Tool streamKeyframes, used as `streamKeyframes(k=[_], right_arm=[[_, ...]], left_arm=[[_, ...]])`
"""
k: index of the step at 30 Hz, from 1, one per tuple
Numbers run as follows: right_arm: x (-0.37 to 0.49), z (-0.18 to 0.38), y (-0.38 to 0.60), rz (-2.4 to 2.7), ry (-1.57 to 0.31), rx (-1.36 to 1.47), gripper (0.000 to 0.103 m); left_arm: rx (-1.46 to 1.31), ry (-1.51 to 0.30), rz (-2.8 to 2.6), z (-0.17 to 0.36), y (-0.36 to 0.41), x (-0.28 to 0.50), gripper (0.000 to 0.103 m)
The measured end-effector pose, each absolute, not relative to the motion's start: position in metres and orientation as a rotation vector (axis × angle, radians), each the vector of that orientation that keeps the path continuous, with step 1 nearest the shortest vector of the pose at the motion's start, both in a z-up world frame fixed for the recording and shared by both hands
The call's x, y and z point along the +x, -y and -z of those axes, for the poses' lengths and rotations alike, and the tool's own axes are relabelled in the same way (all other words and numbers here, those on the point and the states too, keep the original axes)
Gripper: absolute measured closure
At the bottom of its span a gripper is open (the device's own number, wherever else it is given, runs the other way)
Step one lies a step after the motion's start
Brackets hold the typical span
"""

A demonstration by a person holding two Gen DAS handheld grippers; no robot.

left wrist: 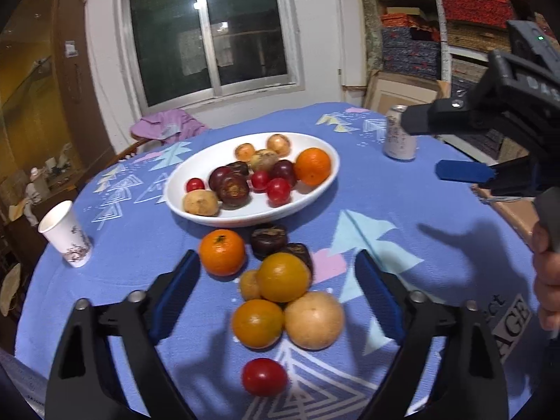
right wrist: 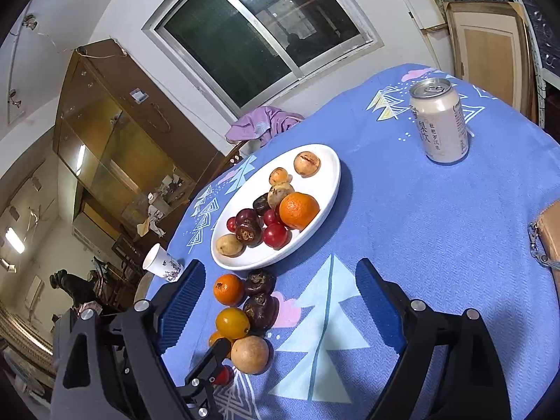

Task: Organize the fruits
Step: 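Move both open tools back toward the remaining fruit pile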

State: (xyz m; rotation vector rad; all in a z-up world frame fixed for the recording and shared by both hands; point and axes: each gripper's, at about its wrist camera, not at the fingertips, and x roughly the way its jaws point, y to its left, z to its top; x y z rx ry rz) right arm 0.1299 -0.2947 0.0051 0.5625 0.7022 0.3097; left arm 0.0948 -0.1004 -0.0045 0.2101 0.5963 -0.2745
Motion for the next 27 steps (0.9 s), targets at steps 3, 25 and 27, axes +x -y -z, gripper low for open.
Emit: streamKeyframes(k=[3, 25, 27], right_arm=[[0.13, -0.004, 0.295, -0.308, -0.706, 0.569, 0.014], [0.132, -0.001, 0.291, -0.322, -0.729, 0.555, 0.013], [0.132, -0.001, 0.291, -0.323, -0.73, 0.552, 0.013]], left_arm=[[0.207, -0.619, 0.32, 0.008, 0.105, 0.096, 0.04], [0.195, -0.696, 0.311, 0.023, 0.095, 0.116, 0.062], [0.198, -0.71, 0.307, 0.027, 0.094, 0.119, 0.062]])
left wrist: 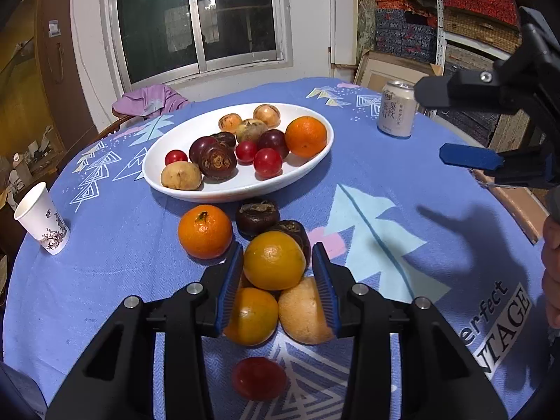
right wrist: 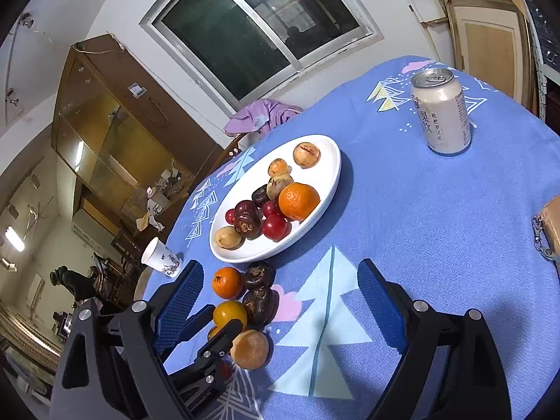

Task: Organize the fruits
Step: 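Move both open tools back toward the remaining fruit pile, then grasp an orange with the left tool while the right tool grasps a tan pear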

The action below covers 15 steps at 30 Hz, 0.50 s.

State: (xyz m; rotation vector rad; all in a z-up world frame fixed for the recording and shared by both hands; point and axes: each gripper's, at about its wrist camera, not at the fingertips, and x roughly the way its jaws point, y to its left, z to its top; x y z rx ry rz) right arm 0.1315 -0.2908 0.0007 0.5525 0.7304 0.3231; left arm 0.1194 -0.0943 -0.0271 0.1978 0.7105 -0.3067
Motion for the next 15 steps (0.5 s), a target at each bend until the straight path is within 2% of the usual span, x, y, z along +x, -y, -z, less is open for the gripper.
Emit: streamKeyframes(k=[11, 15], right_arm=[[0.134, 0.003, 0.289, -0.32, -0.745, 0.545, 0.013], [0.136, 0.007, 0.286, -0.33, -0.762, 0.533, 0.013]], left_arm=[[0.157, -0.742, 0.315, 0.032, 0.089, 0.126, 0.064], [0.132, -0.704, 0.295, 0.018, 0.077, 0.116, 0.064]])
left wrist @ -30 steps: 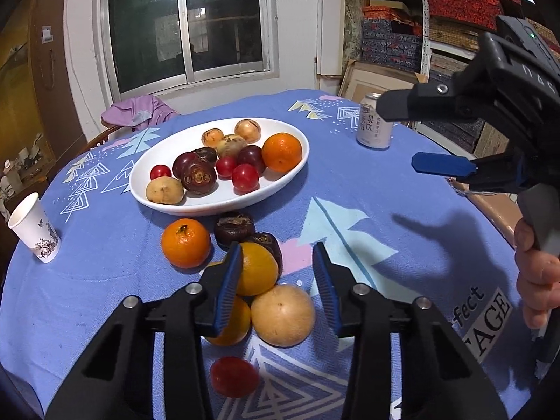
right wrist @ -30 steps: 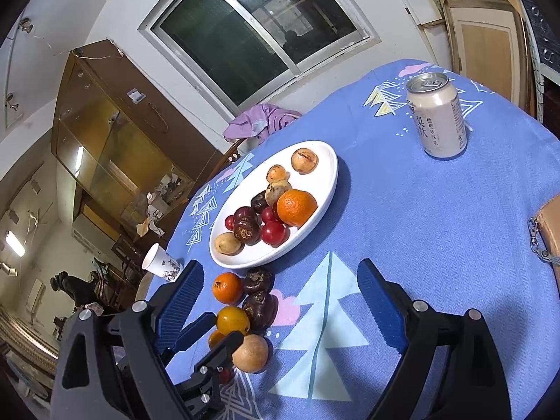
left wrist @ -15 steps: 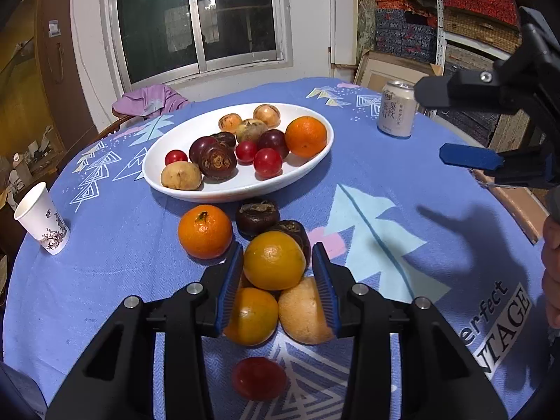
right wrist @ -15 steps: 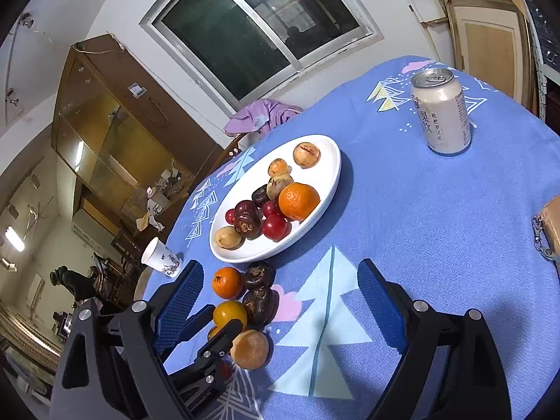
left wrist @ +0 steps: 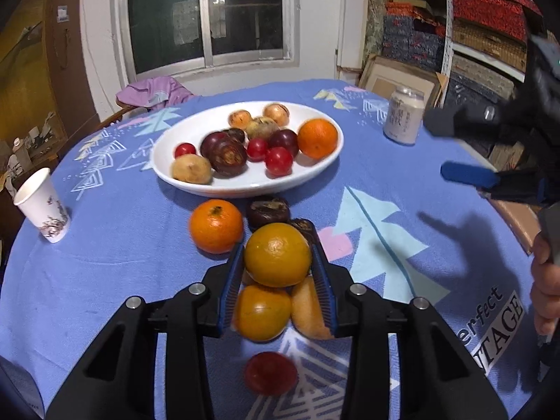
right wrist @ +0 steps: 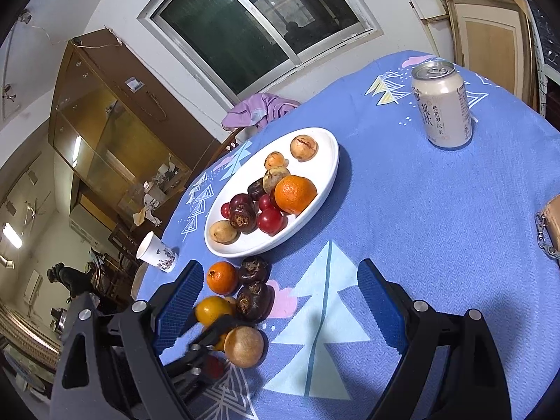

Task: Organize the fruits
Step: 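Grasp an orange with the left tool while the right tool grasps a tan pear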

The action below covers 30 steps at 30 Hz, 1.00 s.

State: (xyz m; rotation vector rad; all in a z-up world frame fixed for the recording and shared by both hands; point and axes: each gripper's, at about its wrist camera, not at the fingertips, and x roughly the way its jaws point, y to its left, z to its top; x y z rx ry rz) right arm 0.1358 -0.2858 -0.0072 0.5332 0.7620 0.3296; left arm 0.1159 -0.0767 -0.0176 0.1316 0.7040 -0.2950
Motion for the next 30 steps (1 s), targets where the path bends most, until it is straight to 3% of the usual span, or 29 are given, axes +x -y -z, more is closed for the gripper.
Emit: streamKeyframes(k=[10, 19, 30], right_arm=[[0.12, 0.012, 0.228, -0.422, -0.818, 0.234, 0.013], [0.1, 0.034, 0.172, -0.475, -0.85, -0.078, 0.036], [0.102, 0.049, 0.156, -0.409, -0.854, -0.169, 0.038]], left_arm=[[0.005, -0.686, 0.102, 0.003, -0.006, 0.094, 0.064], [-0.028, -0.709, 0.084, 0.009, -0.017, 0.096, 0.064], [-0.022, -0.732, 0.095, 0.014, -0.009, 0.1, 0.064]])
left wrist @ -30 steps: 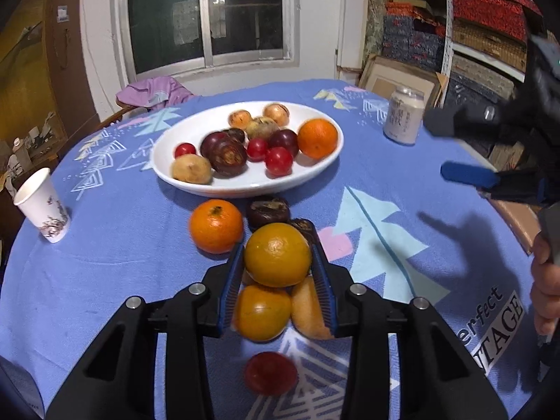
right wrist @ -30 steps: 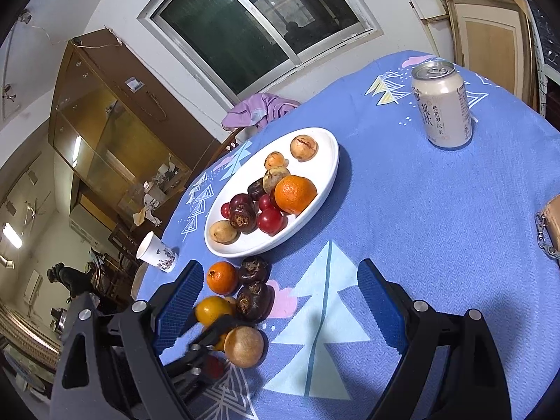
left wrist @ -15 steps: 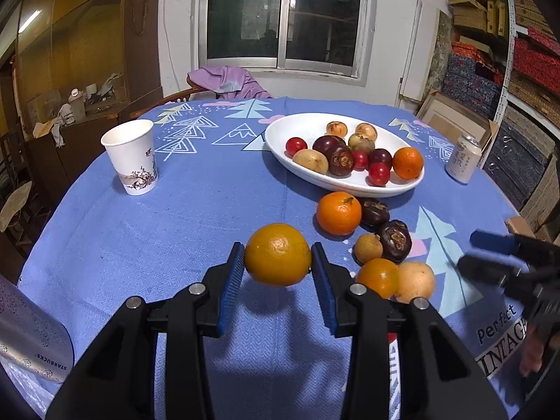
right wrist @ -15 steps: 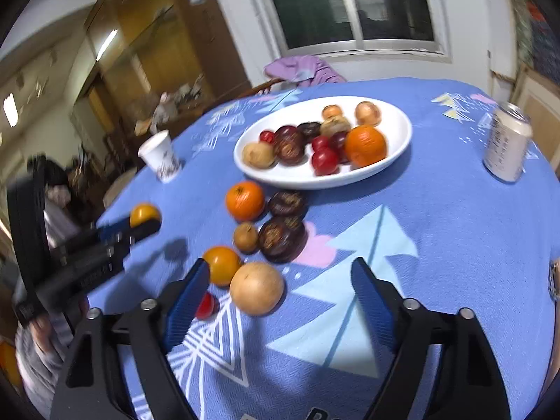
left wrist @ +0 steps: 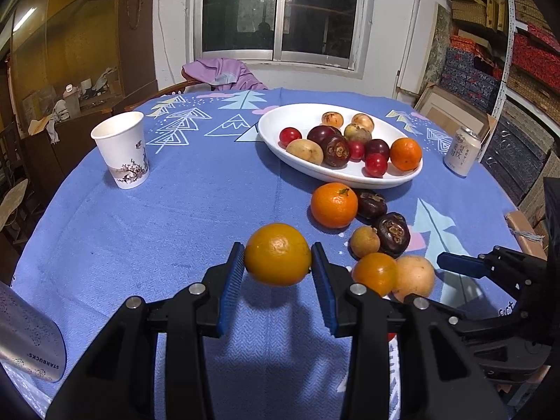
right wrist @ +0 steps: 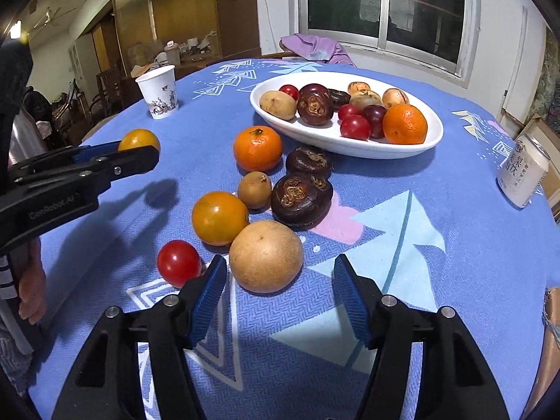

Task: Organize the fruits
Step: 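Grasp an orange with the left tool while the right tool grasps a tan pear, then carry the orange and pear over the white plate and open both tools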

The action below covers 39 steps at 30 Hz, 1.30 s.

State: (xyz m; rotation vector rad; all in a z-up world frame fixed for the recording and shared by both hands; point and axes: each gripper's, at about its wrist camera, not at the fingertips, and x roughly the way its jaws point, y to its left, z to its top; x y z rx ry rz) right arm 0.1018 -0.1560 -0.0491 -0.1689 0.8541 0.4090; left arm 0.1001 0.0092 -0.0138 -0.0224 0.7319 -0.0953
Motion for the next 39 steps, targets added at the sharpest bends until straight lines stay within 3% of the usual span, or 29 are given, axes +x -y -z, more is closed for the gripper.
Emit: streamKeyframes(k=[6, 13, 39], right_arm=[[0.105, 0.053, 0.145, -0.415, -0.856, -0.188, 0.039], [0.113, 0.058, 0.143, -0.416, -0.89, -0.173, 0.056], [0.115, 0.024, 0.195, -0.388, -0.797, 0.051, 0.057]], left_arm=[[-0.01, -0.741, 0.091, 0.016, -0.007, 0.102, 0.064], [0.008, -0.751, 0.093, 0.02, -0.003, 0.103, 0.064], [0.013, -0.728, 0.097, 0.018, -0.001, 0.101, 0.064]])
